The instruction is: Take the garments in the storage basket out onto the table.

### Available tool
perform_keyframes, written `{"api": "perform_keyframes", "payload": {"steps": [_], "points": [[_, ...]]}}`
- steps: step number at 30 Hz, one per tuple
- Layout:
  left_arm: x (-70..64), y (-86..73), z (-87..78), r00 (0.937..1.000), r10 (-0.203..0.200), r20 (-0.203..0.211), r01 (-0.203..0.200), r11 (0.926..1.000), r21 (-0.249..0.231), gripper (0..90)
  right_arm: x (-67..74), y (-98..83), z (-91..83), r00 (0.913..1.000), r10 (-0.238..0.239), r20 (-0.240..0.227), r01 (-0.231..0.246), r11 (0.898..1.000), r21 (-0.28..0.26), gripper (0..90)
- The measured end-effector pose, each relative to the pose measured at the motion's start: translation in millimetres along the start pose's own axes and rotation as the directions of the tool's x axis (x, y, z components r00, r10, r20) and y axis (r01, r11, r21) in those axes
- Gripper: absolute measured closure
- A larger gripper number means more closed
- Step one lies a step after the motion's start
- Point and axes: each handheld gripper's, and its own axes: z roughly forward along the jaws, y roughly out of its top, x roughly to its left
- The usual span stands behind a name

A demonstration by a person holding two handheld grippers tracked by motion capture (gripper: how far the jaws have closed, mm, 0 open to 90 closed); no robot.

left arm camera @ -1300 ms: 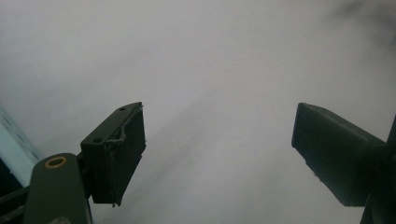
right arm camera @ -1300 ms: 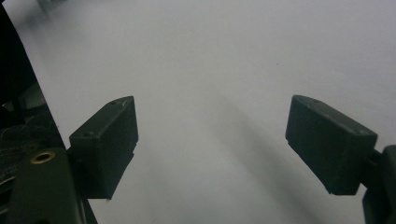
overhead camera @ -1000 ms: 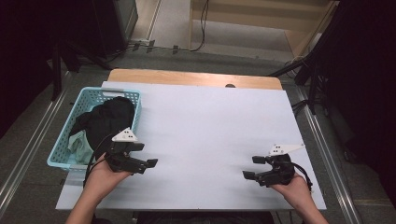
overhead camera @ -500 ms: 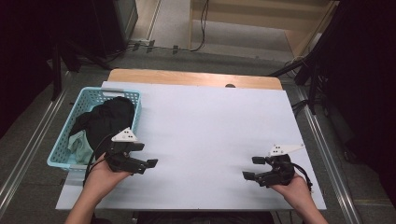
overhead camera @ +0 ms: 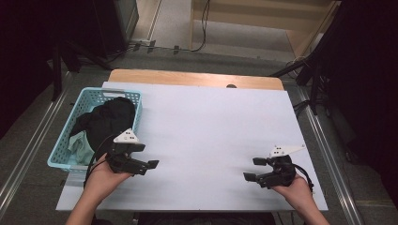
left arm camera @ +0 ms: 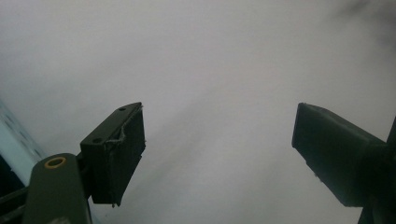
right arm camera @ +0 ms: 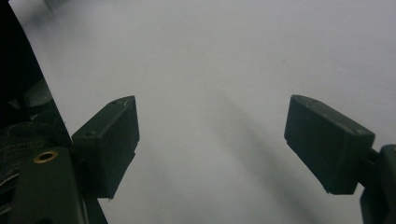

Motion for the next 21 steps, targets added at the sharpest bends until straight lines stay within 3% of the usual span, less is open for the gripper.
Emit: {"api": "perform_keyframes", "payload": {"steps": [21], "points": [[1.0,0.2,-0.3,0.9999,-0.007,0.012,0.007,1.0000,0.006,18.3,0.2,-0.4,1.7,1.0000,-0.001,-0.006,0.001,1.000,0.005,16.9]]}}
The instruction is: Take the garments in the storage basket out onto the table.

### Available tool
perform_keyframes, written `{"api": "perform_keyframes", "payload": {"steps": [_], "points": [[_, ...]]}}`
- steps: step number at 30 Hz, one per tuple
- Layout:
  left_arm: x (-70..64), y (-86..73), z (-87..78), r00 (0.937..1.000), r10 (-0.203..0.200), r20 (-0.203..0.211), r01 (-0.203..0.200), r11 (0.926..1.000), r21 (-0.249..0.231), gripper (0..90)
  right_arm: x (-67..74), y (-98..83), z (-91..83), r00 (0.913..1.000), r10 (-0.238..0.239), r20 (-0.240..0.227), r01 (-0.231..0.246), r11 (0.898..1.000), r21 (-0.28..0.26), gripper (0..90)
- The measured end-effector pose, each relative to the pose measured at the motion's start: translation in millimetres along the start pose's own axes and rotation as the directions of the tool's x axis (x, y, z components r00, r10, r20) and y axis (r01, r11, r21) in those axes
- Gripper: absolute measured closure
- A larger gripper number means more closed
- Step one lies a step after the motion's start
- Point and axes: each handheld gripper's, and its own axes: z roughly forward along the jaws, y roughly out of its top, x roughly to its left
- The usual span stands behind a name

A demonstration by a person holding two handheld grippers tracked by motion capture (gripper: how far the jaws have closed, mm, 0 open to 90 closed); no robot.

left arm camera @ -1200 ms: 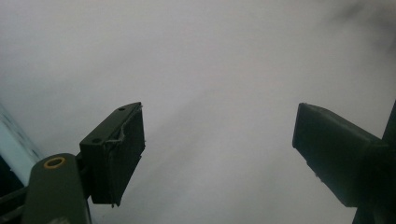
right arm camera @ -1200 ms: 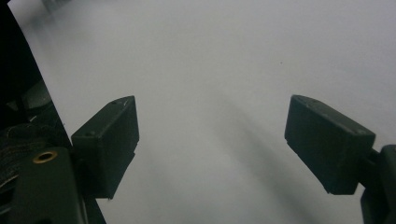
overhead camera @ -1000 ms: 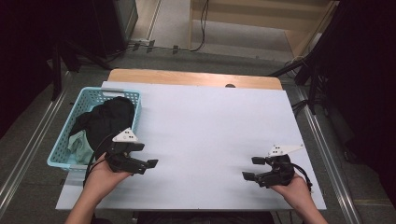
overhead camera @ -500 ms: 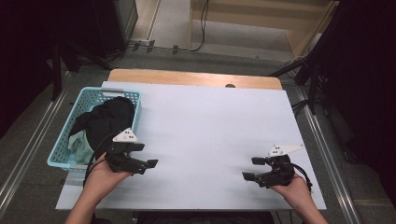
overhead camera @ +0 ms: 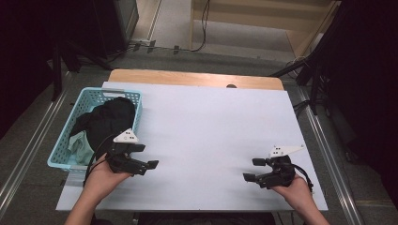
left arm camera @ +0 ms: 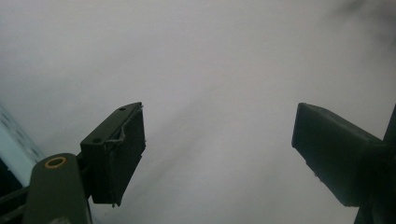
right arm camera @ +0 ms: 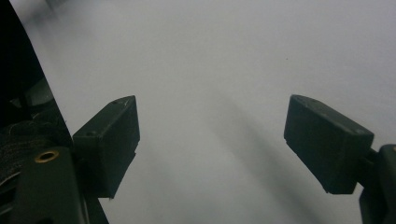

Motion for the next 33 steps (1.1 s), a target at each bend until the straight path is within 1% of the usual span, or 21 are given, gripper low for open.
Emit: {"api": "perform_keyframes", "payload": {"steps": [1,3,4,6,7,10,12,13,14,16,20,23,27,29,31,33], "points": [[0.5,0.5,-0.8,1.0000,-0.002,0.003,0.002,1.0000,0.005,18.2,0.1,0.0,0.0,1.0000,-0.002,0.000,0.002,1.000,-0.001,16.9],[1.2,2.3,-2.0,0.9995,-0.024,0.019,0.023,0.9996,0.015,17.5,0.4,0.1,-0.1,1.0000,-0.005,0.000,0.005,1.000,-0.003,16.9],[2.0,4.0,-3.3,0.9992,-0.028,0.028,0.027,0.9994,0.022,14.8,0.4,0.3,0.0,1.0000,-0.006,-0.002,0.006,1.000,-0.005,17.0],[2.5,5.3,-5.1,0.9988,-0.034,0.036,0.033,0.9993,0.018,13.7,0.4,0.6,0.4,1.0000,-0.006,-0.003,0.006,1.000,-0.002,17.0],[4.4,8.2,-9.5,0.9987,-0.041,0.032,0.040,0.9991,0.012,11.4,0.4,0.5,0.6,1.0000,-0.007,-0.003,0.007,1.000,0.000,17.0],[7.3,11.8,-17.4,0.9990,-0.044,0.010,0.044,0.9990,0.003,3.6,1.0,0.4,0.7,1.0000,-0.008,-0.004,0.008,1.000,0.002,17.0],[9.4,13.8,-24.4,0.9990,-0.044,0.003,0.044,0.9990,-0.004,3.3,1.1,0.4,0.7,1.0000,-0.006,-0.005,0.006,1.000,0.003,17.0],[9.4,13.8,-24.4,0.9990,-0.044,0.003,0.044,0.9990,-0.004,3.3,1.1,0.4,0.7,1.0000,-0.006,-0.005,0.006,1.000,0.003,17.0],[12.0,15.3,-30.8,0.9989,-0.046,-0.004,0.046,0.9988,-0.013,3.3,0.9,0.3,0.5,1.0000,-0.007,-0.005,0.007,1.000,0.001,17.0],[14.5,15.8,-35.0,0.9986,-0.051,-0.012,0.051,0.9987,-0.011,3.3,0.6,0.3,0.3,1.0000,-0.007,-0.005,0.007,1.000,-0.004,17.0],[18.4,16.0,-39.7,0.9987,-0.043,-0.028,0.043,0.9990,0.008,3.4,0.5,0.1,-0.1,1.0000,-0.006,-0.003,0.006,1.000,-0.003,17.0],[23.3,15.6,-42.2,0.9983,-0.044,-0.038,0.045,0.9989,0.011,3.3,0.3,0.1,0.1,1.0000,-0.005,-0.003,0.005,1.000,-0.001,17.0],[32.7,14.3,-46.3,0.9967,-0.054,-0.061,0.056,0.9980,0.031,3.4,1.5,0.5,1.4,1.0000,-0.002,-0.007,0.002,1.000,0.006,17.0],[35.9,13.6,-49.6,0.9957,-0.061,-0.069,0.063,0.9977,0.024,3.4,2.0,0.7,1.9,0.9999,-0.007,-0.011,0.007,1.000,0.006,17.0],[39.3,12.7,-52.3,0.9952,-0.073,-0.065,0.074,0.9971,0.018,3.4,2.0,0.6,2.2,0.9999,-0.008,-0.010,0.008,1.000,0.010,17.0],[41.9,12.3,-54.9,0.9946,-0.069,-0.078,0.071,0.9971,0.027,3.4,1.2,0.6,2.3,0.9999,-0.009,-0.010,0.009,1.000,0.010,17.0]]}}
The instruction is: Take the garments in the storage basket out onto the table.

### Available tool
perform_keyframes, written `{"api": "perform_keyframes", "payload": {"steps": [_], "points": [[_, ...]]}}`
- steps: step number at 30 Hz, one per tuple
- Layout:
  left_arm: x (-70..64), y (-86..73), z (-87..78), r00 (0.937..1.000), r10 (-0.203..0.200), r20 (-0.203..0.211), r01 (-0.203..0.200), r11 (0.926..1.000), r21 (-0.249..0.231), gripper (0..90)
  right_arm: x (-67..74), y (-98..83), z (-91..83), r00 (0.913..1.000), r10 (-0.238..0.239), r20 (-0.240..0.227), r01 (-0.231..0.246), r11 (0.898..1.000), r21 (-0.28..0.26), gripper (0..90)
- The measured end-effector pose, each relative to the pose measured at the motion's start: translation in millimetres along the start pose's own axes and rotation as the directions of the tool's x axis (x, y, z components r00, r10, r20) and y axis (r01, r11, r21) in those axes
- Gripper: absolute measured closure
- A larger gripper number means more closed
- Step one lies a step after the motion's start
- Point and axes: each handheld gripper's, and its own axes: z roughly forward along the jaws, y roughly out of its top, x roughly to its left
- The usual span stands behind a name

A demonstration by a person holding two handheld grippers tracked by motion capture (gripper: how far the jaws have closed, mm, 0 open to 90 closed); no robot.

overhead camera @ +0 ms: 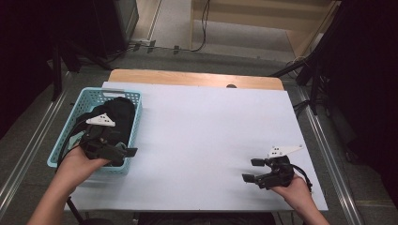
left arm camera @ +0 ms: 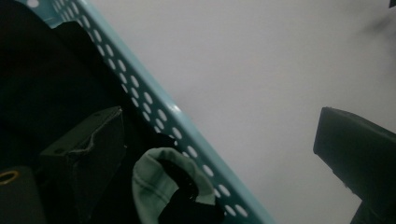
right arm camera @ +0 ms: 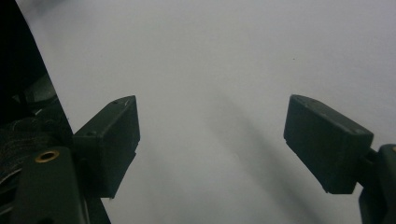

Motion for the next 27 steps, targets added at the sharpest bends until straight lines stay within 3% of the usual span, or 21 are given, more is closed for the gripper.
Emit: {"api": "perform_keyframes", "payload": {"steps": [5,8,13,21,27], "points": [[8.2,0.1,-7.5,0.9995,-0.005,-0.030,0.005,1.0000,-0.002,3.4,0.3,-0.1,-0.5,1.0000,0.003,0.001,-0.003,1.000,-0.005,17.0],[12.8,-0.3,-12.0,0.9976,0.005,-0.069,-0.005,1.0000,-0.006,4.7,1.3,0.2,-1.1,1.0000,-0.005,-0.001,0.005,1.000,-0.011,17.2],[21.3,-1.8,-14.6,0.9961,-0.003,-0.088,0.003,1.0000,0.001,4.7,1.6,0.2,-0.1,1.0000,-0.004,-0.003,0.004,1.000,-0.003,17.2],[36.2,-1.4,-10.9,0.9952,-0.012,-0.097,0.014,0.9998,0.014,4.3,1.2,0.1,-0.1,1.0000,-0.001,-0.006,0.001,1.000,-0.004,17.2],[46.3,1.1,-7.7,0.9949,-0.029,-0.097,0.029,0.9996,-0.003,0.0,1.0,0.0,0.0,1.0000,-0.001,-0.006,0.001,1.000,-0.004,17.2]]}}
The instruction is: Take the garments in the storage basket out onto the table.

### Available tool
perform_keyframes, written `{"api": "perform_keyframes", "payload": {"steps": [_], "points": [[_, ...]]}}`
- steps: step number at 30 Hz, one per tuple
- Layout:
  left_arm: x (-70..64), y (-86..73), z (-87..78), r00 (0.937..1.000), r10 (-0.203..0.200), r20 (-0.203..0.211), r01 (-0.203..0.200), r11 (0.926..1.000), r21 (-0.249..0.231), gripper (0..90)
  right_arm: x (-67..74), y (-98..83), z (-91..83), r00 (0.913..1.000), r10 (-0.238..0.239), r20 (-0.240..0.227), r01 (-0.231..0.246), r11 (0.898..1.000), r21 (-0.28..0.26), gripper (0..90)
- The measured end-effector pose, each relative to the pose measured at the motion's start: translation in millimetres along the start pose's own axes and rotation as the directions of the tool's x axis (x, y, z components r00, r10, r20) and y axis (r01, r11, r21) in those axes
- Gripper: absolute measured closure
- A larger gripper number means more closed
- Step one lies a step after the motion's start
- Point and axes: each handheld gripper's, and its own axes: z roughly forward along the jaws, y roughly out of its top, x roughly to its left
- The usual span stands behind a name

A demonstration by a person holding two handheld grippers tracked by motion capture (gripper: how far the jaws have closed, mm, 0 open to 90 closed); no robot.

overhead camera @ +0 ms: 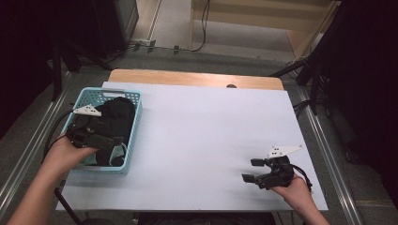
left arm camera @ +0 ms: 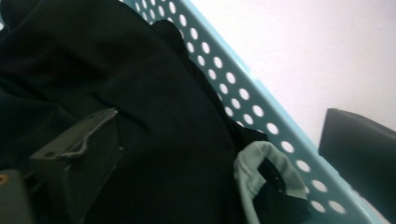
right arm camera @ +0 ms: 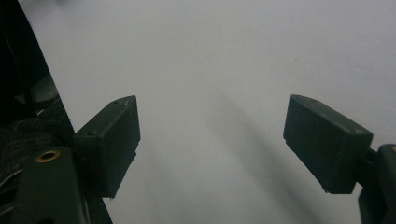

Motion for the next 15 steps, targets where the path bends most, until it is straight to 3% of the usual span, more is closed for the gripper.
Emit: {"api": "perform_keyframes", "payload": {"steps": [3,6,15], "points": [[5.4,1.0,2.5,1.0000,-0.002,0.001,0.002,1.0000,-0.003,0.0,0.2,0.0,0.0,1.0000,0.001,-0.001,-0.001,1.000,0.001,17.3],[10.1,2.8,4.5,0.9997,0.002,-0.023,-0.002,1.0000,0.009,0.0,0.1,-0.2,-0.2,1.0000,0.003,-0.002,-0.003,1.000,-0.002,17.2],[29.1,9.6,9.3,0.9983,-0.034,-0.048,0.034,0.9994,-0.001,0.0,0.2,-0.8,-0.9,1.0000,0.000,-0.002,0.000,1.000,0.000,17.3]]}}
